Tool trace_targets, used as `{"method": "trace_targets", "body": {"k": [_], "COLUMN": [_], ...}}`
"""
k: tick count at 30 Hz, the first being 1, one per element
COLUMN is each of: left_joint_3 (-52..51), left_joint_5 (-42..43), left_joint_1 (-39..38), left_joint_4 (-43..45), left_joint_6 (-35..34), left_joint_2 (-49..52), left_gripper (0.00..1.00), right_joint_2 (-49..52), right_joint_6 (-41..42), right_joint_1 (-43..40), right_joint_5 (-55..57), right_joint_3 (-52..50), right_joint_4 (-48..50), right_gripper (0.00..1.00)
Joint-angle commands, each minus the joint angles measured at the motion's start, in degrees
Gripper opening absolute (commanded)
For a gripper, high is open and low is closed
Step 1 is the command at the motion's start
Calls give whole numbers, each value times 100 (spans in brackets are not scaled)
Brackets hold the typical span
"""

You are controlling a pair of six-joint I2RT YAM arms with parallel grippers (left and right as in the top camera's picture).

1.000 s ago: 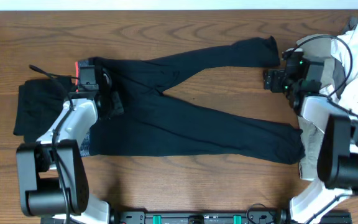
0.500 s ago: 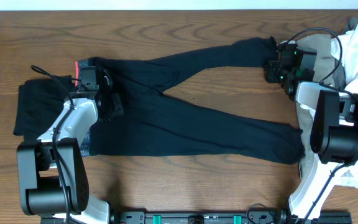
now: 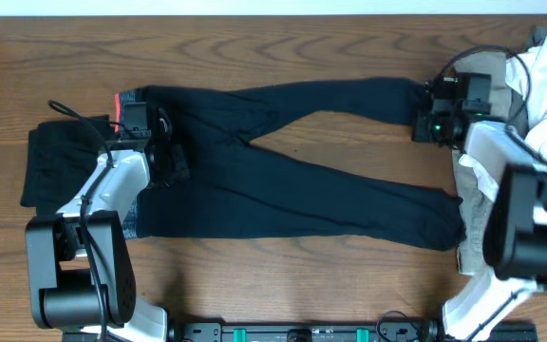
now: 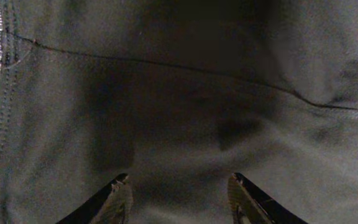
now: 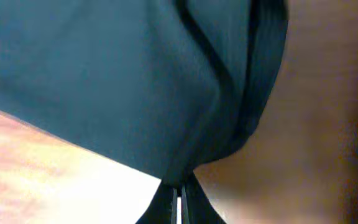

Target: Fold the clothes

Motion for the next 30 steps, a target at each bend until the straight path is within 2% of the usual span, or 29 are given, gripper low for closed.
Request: {"method": "trace_targets", "body": {"k": [1, 8, 17, 23, 30], "left_joint_3": [24, 24, 24, 24, 24], "left_joint_5": [15, 15, 15, 15, 15], "left_joint_1": [-4, -4, -4, -4, -4], "left_joint_4": [-68, -146, -186, -186, -184], "left_joint_6": [98, 98, 98, 98, 96], "left_joint_2": [22, 22, 22, 22, 22], "left_gripper": [52, 52, 52, 52, 52], "right_joint_2": [-1141, -2481, -2347, -1976, -1134], "right_joint_6": [17, 22, 44, 326, 986], "right_joint_1": [-7, -7, -7, -7, -13], "right_joint_5": [205, 205, 328, 822, 1353], "right_joint_3": [31, 31, 28, 28, 28], "right_joint_4": [-437, -1515, -1679, -1204, 380], "right_gripper": [1, 2, 2, 1, 1]}}
